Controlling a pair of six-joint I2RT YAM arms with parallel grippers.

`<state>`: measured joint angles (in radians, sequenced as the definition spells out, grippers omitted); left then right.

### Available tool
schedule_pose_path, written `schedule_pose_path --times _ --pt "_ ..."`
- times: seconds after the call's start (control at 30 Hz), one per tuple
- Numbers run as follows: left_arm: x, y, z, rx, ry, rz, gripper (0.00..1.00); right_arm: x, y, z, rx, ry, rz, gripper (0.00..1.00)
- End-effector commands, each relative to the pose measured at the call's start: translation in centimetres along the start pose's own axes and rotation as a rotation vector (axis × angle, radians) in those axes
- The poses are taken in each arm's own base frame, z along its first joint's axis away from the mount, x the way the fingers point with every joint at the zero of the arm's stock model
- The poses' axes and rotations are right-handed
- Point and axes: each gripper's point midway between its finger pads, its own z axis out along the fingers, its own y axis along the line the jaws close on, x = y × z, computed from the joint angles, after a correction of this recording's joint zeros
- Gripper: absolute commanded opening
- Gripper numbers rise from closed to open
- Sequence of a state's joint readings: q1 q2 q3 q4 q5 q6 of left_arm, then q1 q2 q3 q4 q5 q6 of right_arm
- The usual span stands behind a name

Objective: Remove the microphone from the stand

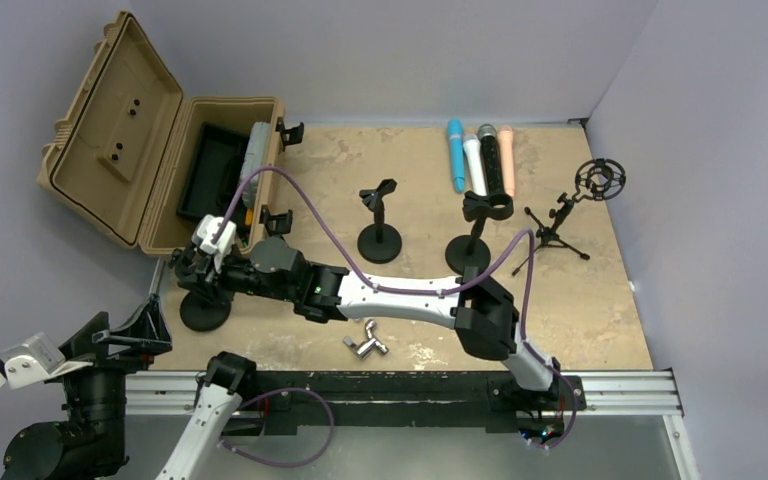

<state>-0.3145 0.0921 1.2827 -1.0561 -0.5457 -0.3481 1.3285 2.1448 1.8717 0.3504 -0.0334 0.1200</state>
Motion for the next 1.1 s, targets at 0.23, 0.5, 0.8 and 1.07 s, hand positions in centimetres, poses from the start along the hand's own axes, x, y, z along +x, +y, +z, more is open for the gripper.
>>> schedule_pose_path --times 0.23,0.5,0.8,1.07 --pt "1.1 -1.2 1.1 0.025 0.047 0.005 0.91 -5.8 -1.3 -3.9 0.080 -0.036 -0.173 0.04" --pt "1.8 -1.5 1.5 0.035 0.070 0.013 0.91 -5.3 -5.2 -7.2 0.284 0.021 -0.242 0.01" --pt "5.3 -4.4 3.1 0.124 0.233 0.040 0.91 -4.3 -7.7 -12.1 0.397 0.057 -0.250 0.03" --pt "8.8 -8.0 4.9 0.215 0.396 0.003 0.94 -3.1 -7.0 -13.1 0.344 0.065 -0.205 0.26"
